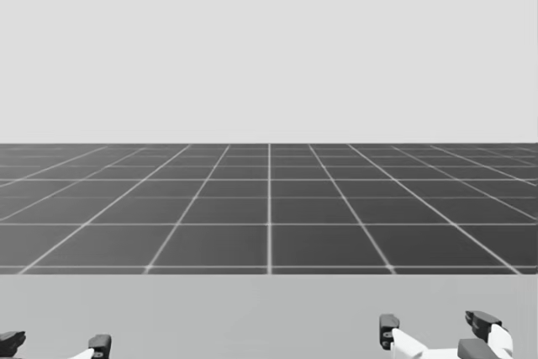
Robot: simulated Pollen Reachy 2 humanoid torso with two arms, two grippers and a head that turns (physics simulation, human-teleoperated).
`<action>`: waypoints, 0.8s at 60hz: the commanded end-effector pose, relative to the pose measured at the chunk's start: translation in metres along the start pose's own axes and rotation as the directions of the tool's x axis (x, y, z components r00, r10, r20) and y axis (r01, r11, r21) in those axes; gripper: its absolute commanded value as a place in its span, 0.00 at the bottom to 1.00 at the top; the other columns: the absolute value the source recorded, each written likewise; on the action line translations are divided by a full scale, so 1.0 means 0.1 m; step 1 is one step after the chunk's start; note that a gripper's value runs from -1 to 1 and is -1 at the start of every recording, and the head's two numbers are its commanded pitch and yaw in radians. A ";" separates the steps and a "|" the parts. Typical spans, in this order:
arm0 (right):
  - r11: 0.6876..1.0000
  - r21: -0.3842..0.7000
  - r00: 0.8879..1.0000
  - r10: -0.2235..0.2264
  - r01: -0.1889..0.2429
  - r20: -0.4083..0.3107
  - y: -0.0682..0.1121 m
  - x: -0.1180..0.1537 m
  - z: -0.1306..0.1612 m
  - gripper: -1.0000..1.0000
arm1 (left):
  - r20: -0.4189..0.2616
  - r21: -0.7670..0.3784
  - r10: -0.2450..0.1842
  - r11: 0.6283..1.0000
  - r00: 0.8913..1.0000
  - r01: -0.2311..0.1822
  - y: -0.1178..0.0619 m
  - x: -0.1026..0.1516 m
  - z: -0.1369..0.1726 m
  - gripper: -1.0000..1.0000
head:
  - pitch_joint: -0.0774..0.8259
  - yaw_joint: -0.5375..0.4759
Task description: Grasp the tuna can and hold it up.
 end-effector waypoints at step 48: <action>0.998 0.007 0.998 0.055 -0.055 0.007 0.03 -0.02 0.01 0.00 | 0.027 0.016 -0.053 0.998 0.998 0.053 -0.01 -0.02 0.00 0.00 | 0.74 0.36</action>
